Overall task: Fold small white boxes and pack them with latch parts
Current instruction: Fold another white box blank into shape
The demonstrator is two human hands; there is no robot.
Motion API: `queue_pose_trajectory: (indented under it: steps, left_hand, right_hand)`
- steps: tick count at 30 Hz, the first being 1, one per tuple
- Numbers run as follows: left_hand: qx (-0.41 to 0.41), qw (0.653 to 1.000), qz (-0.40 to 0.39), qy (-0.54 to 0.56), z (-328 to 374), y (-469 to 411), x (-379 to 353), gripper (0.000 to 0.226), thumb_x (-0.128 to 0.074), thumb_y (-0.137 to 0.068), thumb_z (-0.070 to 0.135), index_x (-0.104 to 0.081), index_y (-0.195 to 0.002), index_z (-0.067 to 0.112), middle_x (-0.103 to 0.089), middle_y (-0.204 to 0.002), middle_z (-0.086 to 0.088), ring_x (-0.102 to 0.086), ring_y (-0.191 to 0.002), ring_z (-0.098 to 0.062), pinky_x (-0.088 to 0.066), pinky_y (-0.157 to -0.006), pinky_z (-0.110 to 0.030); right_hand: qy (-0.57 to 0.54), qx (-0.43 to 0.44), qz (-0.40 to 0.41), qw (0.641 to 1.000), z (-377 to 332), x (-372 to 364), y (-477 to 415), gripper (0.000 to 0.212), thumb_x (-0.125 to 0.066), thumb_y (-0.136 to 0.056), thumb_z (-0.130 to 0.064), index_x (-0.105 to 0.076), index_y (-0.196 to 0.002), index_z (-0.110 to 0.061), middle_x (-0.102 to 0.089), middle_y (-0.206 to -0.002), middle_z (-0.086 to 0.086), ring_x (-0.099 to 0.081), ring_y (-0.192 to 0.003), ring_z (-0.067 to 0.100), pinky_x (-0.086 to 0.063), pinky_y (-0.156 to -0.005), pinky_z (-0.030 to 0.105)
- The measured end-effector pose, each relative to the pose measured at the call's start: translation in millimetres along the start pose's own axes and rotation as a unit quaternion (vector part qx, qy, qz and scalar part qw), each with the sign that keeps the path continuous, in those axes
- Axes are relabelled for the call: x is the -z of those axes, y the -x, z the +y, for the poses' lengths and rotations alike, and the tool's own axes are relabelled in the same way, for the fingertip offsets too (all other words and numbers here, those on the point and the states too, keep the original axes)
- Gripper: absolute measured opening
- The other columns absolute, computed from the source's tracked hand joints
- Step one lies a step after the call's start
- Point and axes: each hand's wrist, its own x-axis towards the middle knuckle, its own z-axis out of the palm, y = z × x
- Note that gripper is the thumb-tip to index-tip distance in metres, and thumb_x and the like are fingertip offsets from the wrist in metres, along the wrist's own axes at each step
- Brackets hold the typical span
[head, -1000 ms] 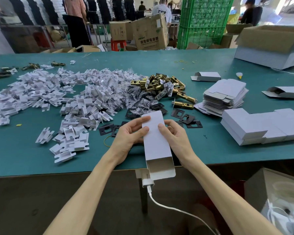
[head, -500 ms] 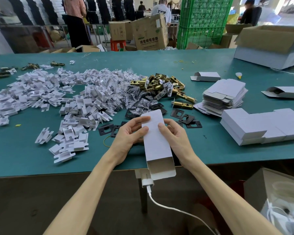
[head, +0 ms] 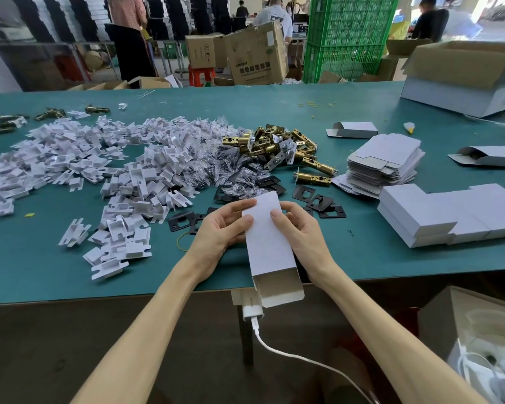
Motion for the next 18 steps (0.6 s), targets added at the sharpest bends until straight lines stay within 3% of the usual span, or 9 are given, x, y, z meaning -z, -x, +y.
queue_pose_trajectory:
  steps: [4, 9, 13, 18]
  left_hand:
    - [0.001, 1.0, 0.0, -0.008, -0.5, 0.3, -0.5, 0.042, -0.073, -0.092, 0.022, -0.068, -0.132, 0.013, -0.075, -0.121, -0.015, -0.073, -0.108, -0.025, -0.061, -0.085, -0.031]
    - [0.009, 0.999, 0.018, -0.026, -1.1, 0.2, 0.7, 0.047, -0.077, -0.088, 0.027, -0.066, -0.13, 0.008, -0.077, -0.112, -0.017, -0.075, -0.102, -0.026, -0.063, -0.084, -0.032]
    - [0.005, 0.999, 0.019, -0.026, -1.6, 0.5, 0.6, 0.045, -0.077, -0.088, 0.026, -0.067, -0.128, 0.008, -0.077, -0.112, -0.018, -0.075, -0.101, -0.025, -0.063, -0.081, -0.031]
    - [-0.002, 0.999, 0.004, -0.033, 0.2, 1.8, -2.5, 0.042, -0.075, -0.09, 0.027, -0.07, -0.13, 0.013, -0.076, -0.118, -0.015, -0.073, -0.104, -0.025, -0.061, -0.089, -0.034]
  right_hand:
    - [0.002, 0.0, -0.001, 1.0, 0.5, 0.6, 0.4, 0.02, -0.063, -0.101, -0.034, -0.067, -0.117, -0.023, -0.074, -0.094, 0.005, -0.073, -0.083, 0.027, -0.059, -0.068, 0.04]
    - [0.023, 0.001, 0.005, 1.0, 2.1, -0.3, -0.1, 0.023, -0.067, -0.098, -0.034, -0.067, -0.118, -0.022, -0.072, -0.101, 0.015, -0.072, -0.09, 0.036, -0.059, -0.072, 0.052]
    - [0.029, -0.013, 0.018, 0.999, 2.4, -0.7, -0.8, 0.028, -0.07, -0.096, -0.036, -0.061, -0.118, -0.022, -0.071, -0.094, 0.01, -0.075, -0.086, 0.027, -0.058, -0.068, 0.043]
    - [0.027, -0.012, 0.018, 0.999, 4.2, 0.4, -1.6, 0.026, -0.071, -0.096, -0.038, -0.062, -0.113, -0.021, -0.073, -0.095, 0.011, -0.075, -0.086, 0.03, -0.058, -0.068, 0.045]
